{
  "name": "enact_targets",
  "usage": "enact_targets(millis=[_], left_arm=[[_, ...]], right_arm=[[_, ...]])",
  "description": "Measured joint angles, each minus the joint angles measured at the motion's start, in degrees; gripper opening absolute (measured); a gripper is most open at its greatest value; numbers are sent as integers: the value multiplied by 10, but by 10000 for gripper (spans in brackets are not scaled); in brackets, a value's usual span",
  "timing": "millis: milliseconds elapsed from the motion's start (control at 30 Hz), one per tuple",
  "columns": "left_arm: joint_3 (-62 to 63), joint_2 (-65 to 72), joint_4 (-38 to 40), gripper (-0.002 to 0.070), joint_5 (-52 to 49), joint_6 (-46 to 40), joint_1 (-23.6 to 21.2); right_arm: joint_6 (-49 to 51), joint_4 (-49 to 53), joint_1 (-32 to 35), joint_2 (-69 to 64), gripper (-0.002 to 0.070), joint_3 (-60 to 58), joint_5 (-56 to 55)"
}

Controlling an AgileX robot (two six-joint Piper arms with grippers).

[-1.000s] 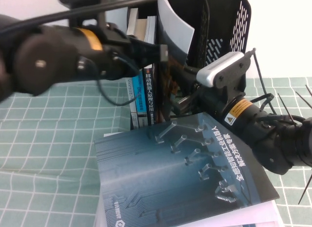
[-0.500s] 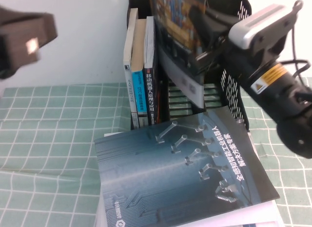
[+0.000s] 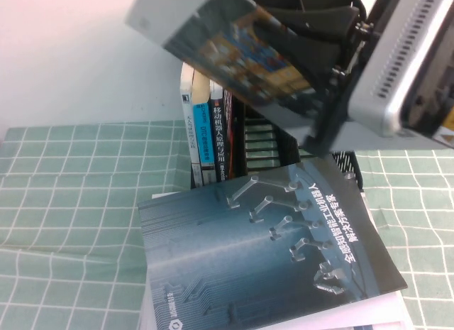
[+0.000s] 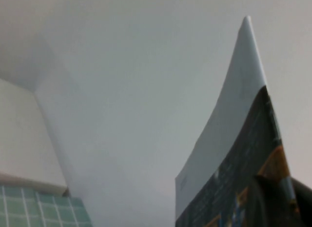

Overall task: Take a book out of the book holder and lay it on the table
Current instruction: Pick up the right side book from the book shelf, then place the picked book on the book

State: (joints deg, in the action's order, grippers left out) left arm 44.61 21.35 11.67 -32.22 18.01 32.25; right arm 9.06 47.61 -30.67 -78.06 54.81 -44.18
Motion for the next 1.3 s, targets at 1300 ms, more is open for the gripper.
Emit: enact_targets(millis=[1300], left_arm=[[-234, -74, 0, -3, 188, -17, 0]], right_arm=[[64, 338, -113, -9, 13, -161, 118]])
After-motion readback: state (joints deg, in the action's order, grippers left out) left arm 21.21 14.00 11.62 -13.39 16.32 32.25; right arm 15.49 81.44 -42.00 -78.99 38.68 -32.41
